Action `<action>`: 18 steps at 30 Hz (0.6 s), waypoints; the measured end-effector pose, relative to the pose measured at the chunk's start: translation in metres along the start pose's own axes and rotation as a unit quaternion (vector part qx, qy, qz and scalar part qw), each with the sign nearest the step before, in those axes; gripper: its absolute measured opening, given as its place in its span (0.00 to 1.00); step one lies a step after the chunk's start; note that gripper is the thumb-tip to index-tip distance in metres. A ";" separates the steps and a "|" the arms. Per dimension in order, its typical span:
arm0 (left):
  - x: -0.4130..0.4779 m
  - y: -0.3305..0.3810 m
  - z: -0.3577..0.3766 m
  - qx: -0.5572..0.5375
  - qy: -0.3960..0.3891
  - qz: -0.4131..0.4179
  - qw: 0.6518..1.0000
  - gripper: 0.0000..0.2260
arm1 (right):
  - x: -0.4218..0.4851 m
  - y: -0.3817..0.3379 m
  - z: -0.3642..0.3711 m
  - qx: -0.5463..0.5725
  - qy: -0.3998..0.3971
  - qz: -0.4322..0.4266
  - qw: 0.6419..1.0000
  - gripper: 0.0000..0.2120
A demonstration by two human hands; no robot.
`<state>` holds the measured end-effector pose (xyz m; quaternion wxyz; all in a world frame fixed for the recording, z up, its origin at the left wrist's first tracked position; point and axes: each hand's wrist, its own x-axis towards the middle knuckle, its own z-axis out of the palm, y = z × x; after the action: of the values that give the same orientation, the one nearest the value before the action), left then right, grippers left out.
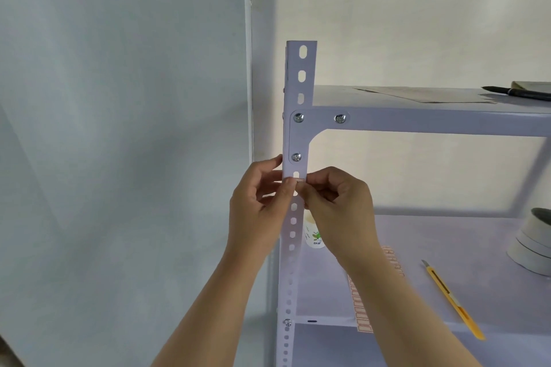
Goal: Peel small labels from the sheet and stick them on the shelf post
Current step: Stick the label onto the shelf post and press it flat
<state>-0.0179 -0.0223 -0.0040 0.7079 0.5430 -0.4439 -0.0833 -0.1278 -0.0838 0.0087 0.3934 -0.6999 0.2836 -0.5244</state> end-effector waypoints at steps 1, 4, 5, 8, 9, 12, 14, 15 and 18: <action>0.001 -0.001 0.001 -0.005 0.004 -0.001 1.000 0.10 | -0.001 0.000 0.001 0.004 0.005 -0.001 1.000 0.06; 0.001 -0.003 0.003 -0.009 0.014 -0.003 1.000 0.09 | -0.001 0.001 0.006 0.001 0.021 -0.008 1.000 0.08; 0.000 -0.004 0.003 -0.008 0.017 -0.002 1.000 0.09 | -0.001 0.001 0.007 0.000 0.025 -0.009 1.000 0.08; -0.001 -0.005 0.002 -0.003 0.009 0.003 1.000 0.10 | -0.001 0.000 0.009 -0.006 0.026 -0.021 0.999 0.08; -0.001 -0.004 0.000 -0.003 0.002 0.004 1.000 0.11 | -0.001 0.001 0.008 -0.009 0.020 -0.028 0.999 0.08; 0.001 -0.002 -0.006 -0.009 -0.027 0.003 1.000 0.11 | 0.002 0.004 0.001 -0.002 -0.010 -0.043 0.999 0.07; 0.001 0.000 -0.009 -0.017 -0.044 0.000 0.999 0.13 | 0.003 0.006 -0.002 0.006 -0.028 -0.046 0.999 0.07; 0.001 0.000 -0.011 -0.018 -0.050 0.000 0.999 0.14 | 0.003 0.007 -0.003 0.011 -0.035 -0.045 0.998 0.07; 0.000 0.000 -0.012 -0.013 -0.063 0.004 0.998 0.18 | 0.001 0.008 -0.004 0.029 -0.050 -0.043 0.997 0.07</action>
<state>-0.0097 -0.0139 -0.0040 0.6862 0.5252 -0.4888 -0.1200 -0.1311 -0.0895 0.0030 0.4044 -0.7249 0.2177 -0.5134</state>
